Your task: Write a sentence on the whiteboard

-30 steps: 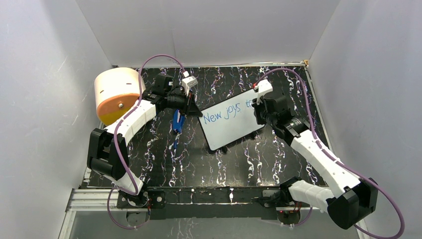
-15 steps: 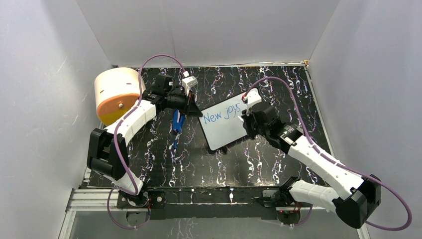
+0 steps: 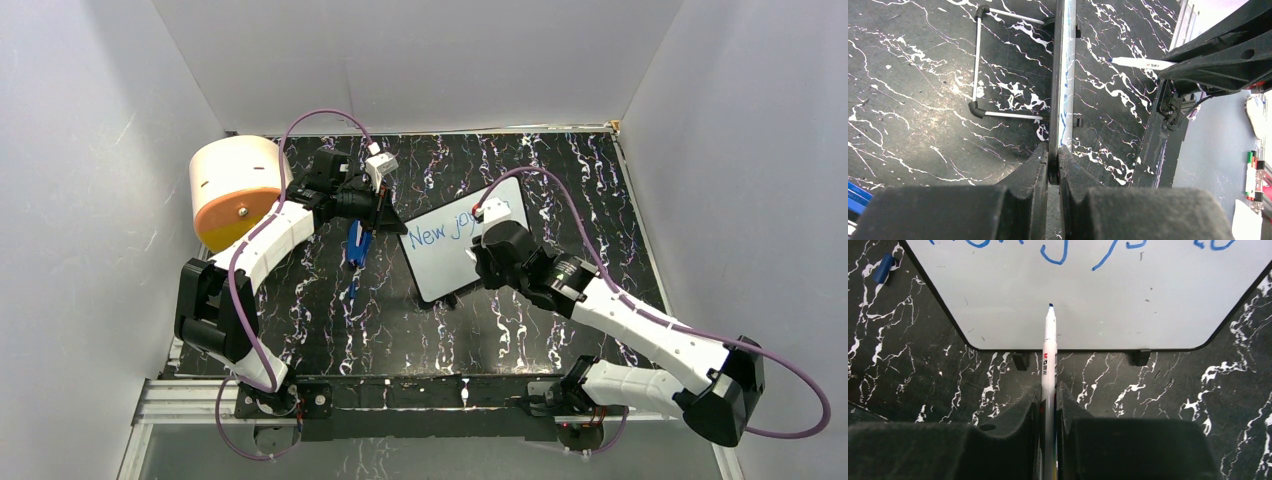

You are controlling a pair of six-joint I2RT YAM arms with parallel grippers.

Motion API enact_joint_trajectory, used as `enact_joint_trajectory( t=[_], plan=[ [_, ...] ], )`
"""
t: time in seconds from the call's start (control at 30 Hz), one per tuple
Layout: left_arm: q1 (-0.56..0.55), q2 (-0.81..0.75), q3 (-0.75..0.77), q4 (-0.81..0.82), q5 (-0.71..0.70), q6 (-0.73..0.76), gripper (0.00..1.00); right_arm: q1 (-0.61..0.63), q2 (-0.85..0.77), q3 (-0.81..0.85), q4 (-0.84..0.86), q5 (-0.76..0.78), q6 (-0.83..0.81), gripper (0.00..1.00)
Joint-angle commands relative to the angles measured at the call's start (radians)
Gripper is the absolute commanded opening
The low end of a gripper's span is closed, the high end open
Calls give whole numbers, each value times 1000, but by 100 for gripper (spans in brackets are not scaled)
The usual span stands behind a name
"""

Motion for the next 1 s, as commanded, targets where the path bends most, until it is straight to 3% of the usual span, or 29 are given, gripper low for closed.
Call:
enact_joint_trajectory(
  t=[0.0,0.67,0.97],
  plan=[
    [-4,-19,-15,-13,-89,35,0,21,17,10,-11,27,72,0],
    [-4,-20,-19,0,-89,25,0,57,22,16,-23,52,95,0],
    [-4,-16,-18,1,-85,21,0,57,-96,-59,38,43,46,0]
  ],
)
